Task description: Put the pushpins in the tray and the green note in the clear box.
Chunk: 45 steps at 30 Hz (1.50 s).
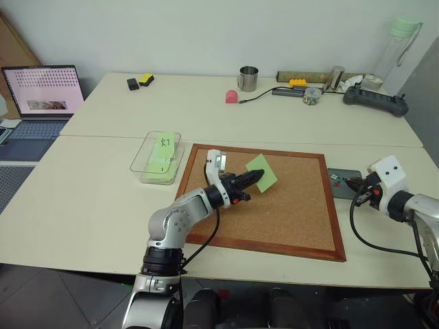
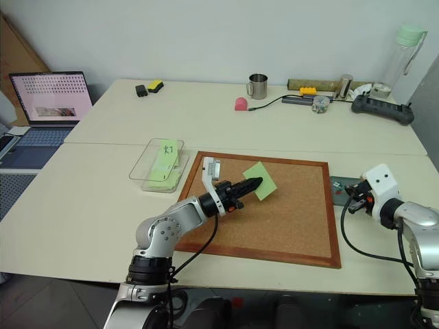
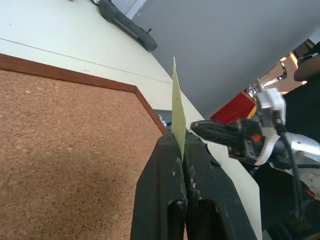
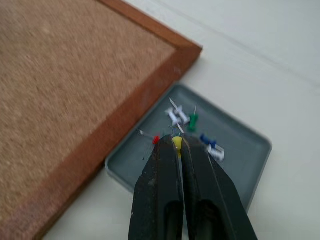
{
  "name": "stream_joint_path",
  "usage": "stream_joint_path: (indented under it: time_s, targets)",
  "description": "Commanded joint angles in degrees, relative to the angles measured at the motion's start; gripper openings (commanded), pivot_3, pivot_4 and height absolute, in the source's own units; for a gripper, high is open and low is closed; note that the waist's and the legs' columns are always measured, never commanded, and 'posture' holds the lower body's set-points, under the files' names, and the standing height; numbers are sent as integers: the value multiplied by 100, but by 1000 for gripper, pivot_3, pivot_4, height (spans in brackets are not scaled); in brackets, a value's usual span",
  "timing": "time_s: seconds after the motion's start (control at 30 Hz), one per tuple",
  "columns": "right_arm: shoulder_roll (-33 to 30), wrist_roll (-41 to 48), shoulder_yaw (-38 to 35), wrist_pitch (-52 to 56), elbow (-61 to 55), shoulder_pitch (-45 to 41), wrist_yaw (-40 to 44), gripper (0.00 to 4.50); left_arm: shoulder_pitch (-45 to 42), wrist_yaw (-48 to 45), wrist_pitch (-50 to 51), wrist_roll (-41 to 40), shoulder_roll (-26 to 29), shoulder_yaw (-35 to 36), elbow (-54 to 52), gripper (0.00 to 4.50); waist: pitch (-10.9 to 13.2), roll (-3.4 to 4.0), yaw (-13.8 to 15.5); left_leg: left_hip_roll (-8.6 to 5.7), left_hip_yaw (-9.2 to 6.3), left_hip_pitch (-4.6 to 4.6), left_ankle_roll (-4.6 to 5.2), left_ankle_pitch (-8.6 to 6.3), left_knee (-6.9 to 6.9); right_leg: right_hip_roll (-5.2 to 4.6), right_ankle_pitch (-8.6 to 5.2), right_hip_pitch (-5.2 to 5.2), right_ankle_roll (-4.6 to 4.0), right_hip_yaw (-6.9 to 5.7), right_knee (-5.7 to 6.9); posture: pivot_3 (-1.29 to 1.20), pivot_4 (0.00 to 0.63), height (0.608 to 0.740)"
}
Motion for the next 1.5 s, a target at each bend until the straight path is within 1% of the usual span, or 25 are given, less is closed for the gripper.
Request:
stream_joint_path:
  time_s: [0.03,0.07,0.17,0.27,0.3,0.4,0.43,0.47,0.5,0.53,0.6,0.67,0.73,0.87,1.0,1.13,1.3,1.5]
  targets:
    - [17,107,-59,190,10,-156,-38,583,-78,-88,-73,-31,11,-61,-145,0,0,0,-2,0,1,0,0,0,0,0,0,0,0,0,0,0,150,740]
    - [21,107,-62,213,3,-171,-51,915,-78,-92,-80,-26,13,-62,-144,0,0,0,-2,0,2,0,0,0,0,0,0,0,0,-1,0,0,150,740]
    - [22,132,-92,265,-11,-202,-51,1500,-70,-92,-87,-24,6,-59,-154,0,0,0,-3,0,3,0,0,0,0,0,0,1,0,-1,0,0,150,740]
    - [5,183,-144,326,-27,-229,-50,2186,-55,-107,-98,-17,10,-66,-164,0,0,0,-4,0,3,0,0,0,0,0,0,1,1,-1,0,0,150,740]
    - [-12,200,-159,341,-37,-233,-42,2482,-55,-110,-104,-14,12,-67,-163,0,0,0,-3,0,3,0,0,0,0,0,0,1,1,-2,0,0,150,740]
    - [-88,295,-261,377,-70,-264,-25,3075,-80,-83,-206,51,35,-51,-198,0,0,0,-3,0,3,0,0,0,0,0,0,1,1,-2,-1,0,150,740]
    - [-119,319,-290,362,-90,-275,-8,3332,-97,-74,-243,71,55,-34,-231,0,0,0,-3,0,4,0,0,0,0,0,0,1,1,-2,0,0,150,740]
    - [-166,346,-298,315,-128,-279,63,3499,-115,-64,-300,118,88,-26,-275,0,0,0,-3,0,4,-1,0,0,0,0,0,1,1,-2,0,0,150,740]
    - [-246,366,-269,193,-217,-250,221,3806,-139,-51,-373,189,145,-20,-340,0,0,0,-3,0,4,0,0,0,0,0,0,1,1,-2,0,0,150,740]
    - [-300,379,-242,109,-284,-226,330,3995,-151,-46,-425,236,188,-19,-383,0,0,0,-4,0,5,0,0,0,0,0,0,1,1,-2,0,0,150,740]
    - [-551,340,-58,-499,-601,-117,906,4339,-196,20,-549,339,377,68,-621,0,1,0,-9,0,7,-1,0,0,0,0,0,-1,1,-1,0,0,150,740]
    - [-740,377,69,-878,-885,-64,1352,4425,-210,84,-606,361,542,164,-830,0,1,0,-19,3,10,-1,0,0,-3,3,-1,-3,1,-2,-1,0,150,740]
    - [-922,578,178,-918,-1250,-154,1790,4425,-196,223,-646,395,746,335,-1033,0,1,0,-17,5,9,0,-1,0,-1,6,-1,-1,2,-4,-1,0,150,740]
    - [-1174,1191,289,-434,-1795,-673,2301,4425,-136,624,-766,476,1101,820,-1302,0,4,-4,-31,8,1,1,-1,0,0,5,-1,-1,3,0,0,0,150,740]
    - [-1424,1664,457,192,-1970,-1284,2615,4425,-132,1188,-886,778,1496,1267,-1376,0,10,-11,-16,8,-5,-1,0,0,1,5,0,-4,2,1,-3,0,150,740]
    - [-1758,1869,697,540,-1821,-1798,3086,4425,-179,1866,-960,1451,2078,1600,-1285,0,30,-43,3,6,-15,-6,0,-1,0,4,0,-3,1,-8,-6,0,150,740]
    - [-1502,2093,785,855,-1600,-2495,2933,4425,-206,2183,-858,1703,2327,1729,-1087,0,38,-57,16,1,-14,-10,0,-1,-1,-1,0,-7,2,-7,-10,0,150,740]
    - [-1472,2067,814,898,-1572,-2567,2906,4425,-186,2228,-777,1898,2420,1629,-871,0,44,-68,31,2,-15,-14,-2,-1,-2,-2,0,-12,1,-11,-7,0,150,740]
